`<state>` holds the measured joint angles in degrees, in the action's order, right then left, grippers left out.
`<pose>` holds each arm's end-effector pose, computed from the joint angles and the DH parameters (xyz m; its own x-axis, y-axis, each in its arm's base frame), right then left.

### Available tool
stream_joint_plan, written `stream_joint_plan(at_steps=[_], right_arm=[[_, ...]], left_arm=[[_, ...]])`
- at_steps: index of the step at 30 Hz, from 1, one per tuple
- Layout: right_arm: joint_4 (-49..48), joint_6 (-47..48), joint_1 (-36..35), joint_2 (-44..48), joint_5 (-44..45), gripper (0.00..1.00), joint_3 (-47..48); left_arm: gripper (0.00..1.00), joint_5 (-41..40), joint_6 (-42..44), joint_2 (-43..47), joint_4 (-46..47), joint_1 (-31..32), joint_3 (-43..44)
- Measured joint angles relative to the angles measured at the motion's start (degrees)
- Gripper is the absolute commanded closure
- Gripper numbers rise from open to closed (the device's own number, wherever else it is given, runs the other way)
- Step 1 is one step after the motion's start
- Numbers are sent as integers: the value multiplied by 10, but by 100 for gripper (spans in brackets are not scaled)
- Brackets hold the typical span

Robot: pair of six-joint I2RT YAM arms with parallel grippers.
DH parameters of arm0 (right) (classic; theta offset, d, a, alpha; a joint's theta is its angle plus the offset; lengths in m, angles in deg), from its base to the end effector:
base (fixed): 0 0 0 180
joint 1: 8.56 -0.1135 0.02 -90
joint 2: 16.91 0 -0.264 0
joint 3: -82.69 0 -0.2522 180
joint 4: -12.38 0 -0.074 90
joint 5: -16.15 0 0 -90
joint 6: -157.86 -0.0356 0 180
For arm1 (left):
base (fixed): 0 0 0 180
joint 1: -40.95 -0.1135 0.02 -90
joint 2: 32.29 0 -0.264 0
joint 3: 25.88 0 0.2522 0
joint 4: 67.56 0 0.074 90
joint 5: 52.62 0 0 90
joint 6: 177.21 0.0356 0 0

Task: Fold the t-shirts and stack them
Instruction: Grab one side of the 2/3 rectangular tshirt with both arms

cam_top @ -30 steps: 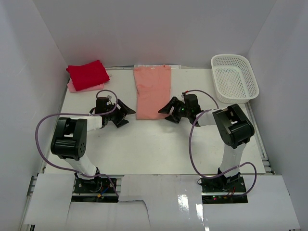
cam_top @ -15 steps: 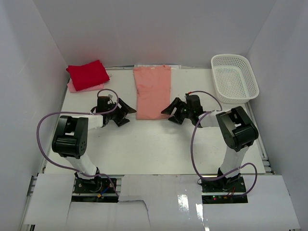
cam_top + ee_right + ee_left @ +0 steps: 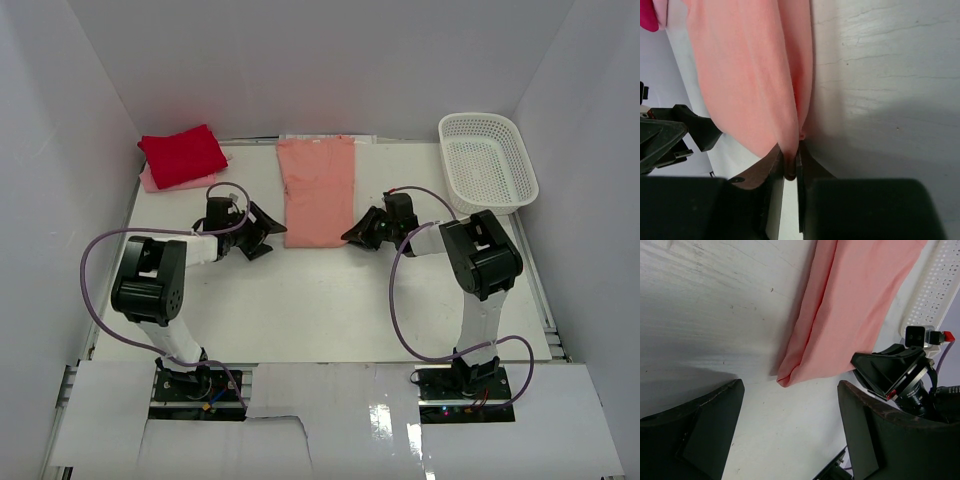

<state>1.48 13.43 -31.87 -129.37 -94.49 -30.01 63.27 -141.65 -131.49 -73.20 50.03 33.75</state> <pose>0.3508 0.1648 0.1182 -0.8196 0.4757 -0.3194 0.0495 0.6141 0.7877 0.3247 -0.0676 0.1382 -0.7702 -0.6181 -0.1576 -0.3109 0.5795 -0.7533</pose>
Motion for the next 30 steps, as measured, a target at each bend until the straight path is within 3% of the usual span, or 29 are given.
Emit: stream_joint_plan(at_steps=[1,6,9,10,13,24,30], right_arm=[[0,-1,1,-6,-4,92,2],[3,3,4,-10,-12,92,7],[3,5,4,-10,-14,92,8],[3,5,4,-10,-15,92,8],[3,7,5,-11,-16,92,8],[9,9,6,-14,-20,92,15],[9,9,7,-14,-20,92,15]], left_arm=[[13,-1,1,-3,-2,1,3],[14,-11,5,-14,-3,12,19],[20,-17,4,-19,-3,18,24],[27,-18,4,-22,-3,19,25],[31,-24,3,-28,-2,24,27],[30,-27,-5,-28,4,28,23],[46,-12,-15,-45,21,33,23]])
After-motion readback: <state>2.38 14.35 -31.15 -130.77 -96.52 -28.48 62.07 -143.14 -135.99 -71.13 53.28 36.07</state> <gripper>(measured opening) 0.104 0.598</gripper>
